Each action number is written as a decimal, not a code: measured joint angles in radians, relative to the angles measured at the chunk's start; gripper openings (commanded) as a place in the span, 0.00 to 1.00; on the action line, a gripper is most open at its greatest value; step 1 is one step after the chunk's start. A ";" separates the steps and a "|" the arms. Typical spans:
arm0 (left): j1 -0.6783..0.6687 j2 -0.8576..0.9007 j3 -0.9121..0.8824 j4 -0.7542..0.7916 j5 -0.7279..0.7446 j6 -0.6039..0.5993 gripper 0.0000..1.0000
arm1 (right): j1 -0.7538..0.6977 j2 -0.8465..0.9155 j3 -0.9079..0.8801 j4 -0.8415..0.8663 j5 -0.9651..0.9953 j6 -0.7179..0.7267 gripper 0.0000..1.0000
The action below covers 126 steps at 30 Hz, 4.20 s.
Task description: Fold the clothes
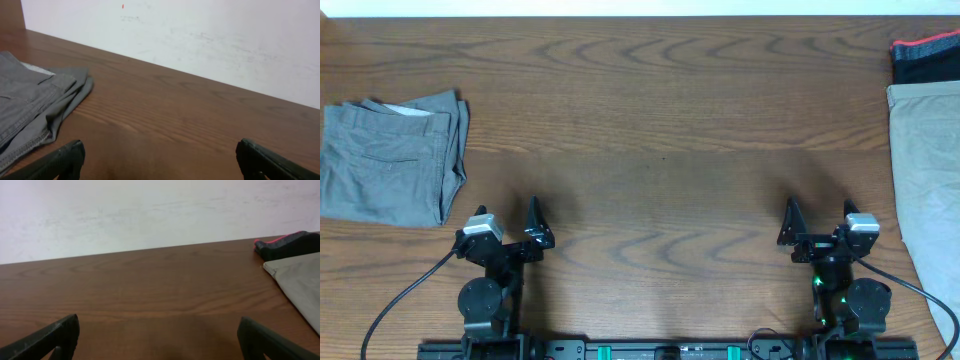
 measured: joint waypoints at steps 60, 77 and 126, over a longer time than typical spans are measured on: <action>0.000 0.000 0.000 0.000 0.000 0.000 0.98 | 0.000 0.000 0.000 0.000 0.000 0.000 0.99; 0.000 0.000 0.000 0.000 0.000 0.000 0.98 | 0.000 0.000 0.000 0.000 0.000 0.000 0.99; 0.000 0.000 0.005 -0.007 0.002 0.000 0.98 | -0.071 1.036 0.820 0.023 0.266 -0.107 0.99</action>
